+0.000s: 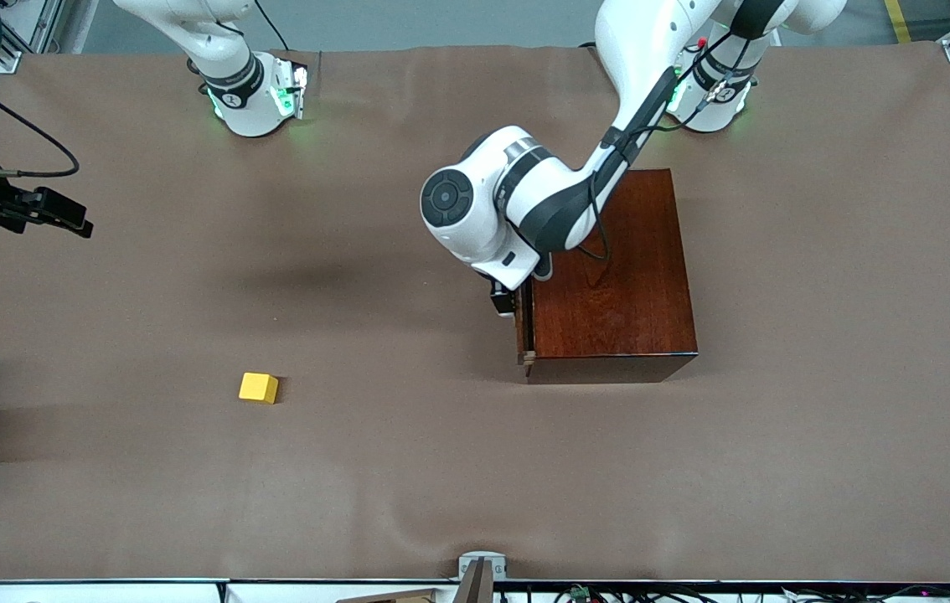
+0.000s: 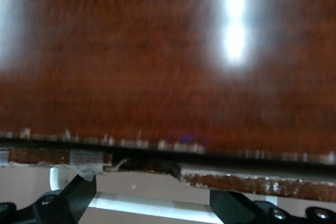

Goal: Open drawer, take yellow block, close drawer
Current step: 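Push the drawer into the box with the left gripper while the right gripper withdraws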

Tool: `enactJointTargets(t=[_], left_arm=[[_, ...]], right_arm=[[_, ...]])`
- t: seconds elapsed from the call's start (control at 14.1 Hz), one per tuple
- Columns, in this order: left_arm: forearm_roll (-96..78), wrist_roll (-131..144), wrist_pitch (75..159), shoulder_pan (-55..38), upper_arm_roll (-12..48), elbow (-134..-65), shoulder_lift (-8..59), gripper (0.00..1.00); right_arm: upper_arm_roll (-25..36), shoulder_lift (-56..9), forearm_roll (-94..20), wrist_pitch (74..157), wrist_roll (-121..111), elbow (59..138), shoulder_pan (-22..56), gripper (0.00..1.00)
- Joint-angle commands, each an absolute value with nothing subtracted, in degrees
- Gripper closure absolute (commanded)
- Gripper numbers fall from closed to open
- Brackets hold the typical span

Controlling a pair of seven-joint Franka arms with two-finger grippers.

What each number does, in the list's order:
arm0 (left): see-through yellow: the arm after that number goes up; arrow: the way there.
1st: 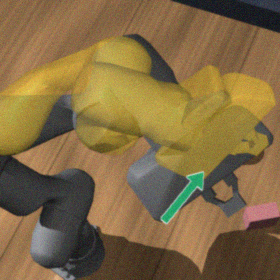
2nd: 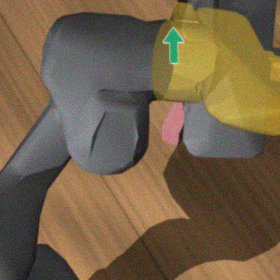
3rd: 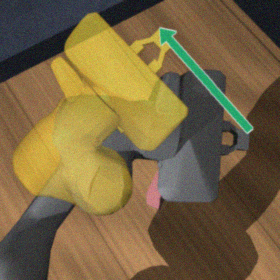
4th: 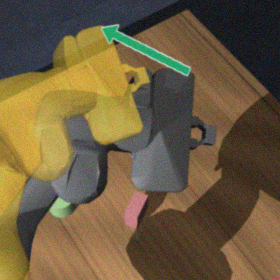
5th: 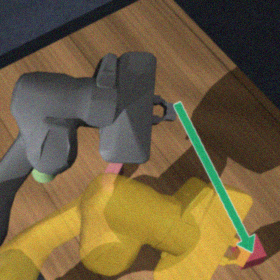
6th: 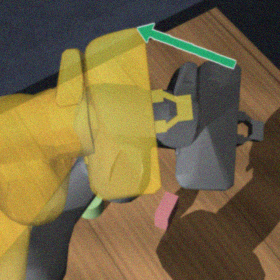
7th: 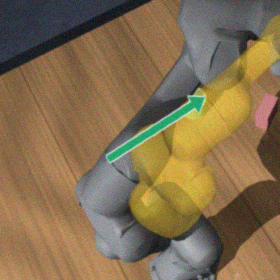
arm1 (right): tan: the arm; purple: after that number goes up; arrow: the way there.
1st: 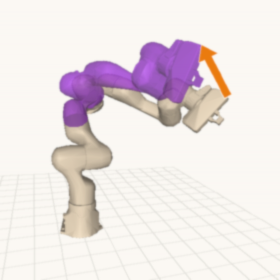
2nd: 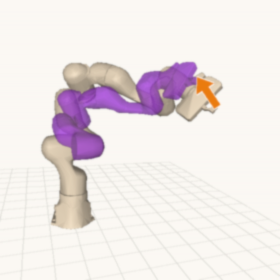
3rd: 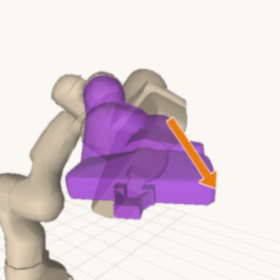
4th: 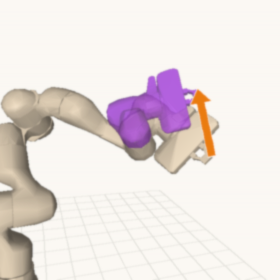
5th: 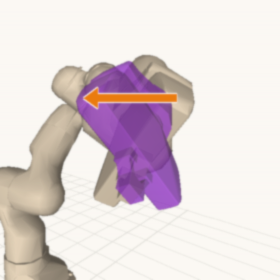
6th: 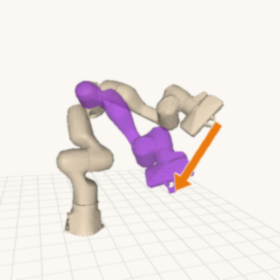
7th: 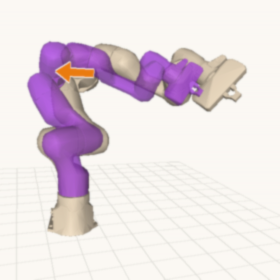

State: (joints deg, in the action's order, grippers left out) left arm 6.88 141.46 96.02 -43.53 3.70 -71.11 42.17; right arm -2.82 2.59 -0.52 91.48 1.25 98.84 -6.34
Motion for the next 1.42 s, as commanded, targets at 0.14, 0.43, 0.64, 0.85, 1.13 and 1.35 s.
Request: enactJointTargets(t=[0.14, 0.43, 0.64, 0.85, 1.13, 1.35], left_arm=[[9.67, 140.98, 92.82, -43.33, 0.27, -73.21, 40.08, 0.0], [9.41, 141.24, 92.64, -44.12, 0.44, -72.78, 39.64, 0.0], [8.96, 141.24, 92.81, -45.25, 1.23, -71.99, 38.5, 0.0], [8.96, 140.45, 93.42, -45.18, 0.97, -69.26, 37.54, 0.0], [8.7, 131.77, 93.51, -40.97, 0.88, -69.35, 34.63, 0.0], [8.53, 124.04, 94.83, -34.3, 0.88, -69.87, 32.53, 0.0]], right_arm=[[-3.43, 3.16, -0.44, 91.93, 0.26, 98.7, -7.74, 0.0], [-3.52, 3.52, -0.53, 92.2, 0.61, 98.7, -7.73, 0.0], [-3.43, 3.43, -0.53, 92.81, 0.62, 98.61, -7.74, 0.0], [-3.51, 3.34, -0.44, 92.73, 0.62, 98.61, -7.65, 0.0], [-3.52, 3.34, -0.44, 92.64, 0.62, 98.53, -7.65, 0.0], [-3.52, 3.43, -0.44, 92.37, 0.62, 98.44, -7.65, 0.0]])
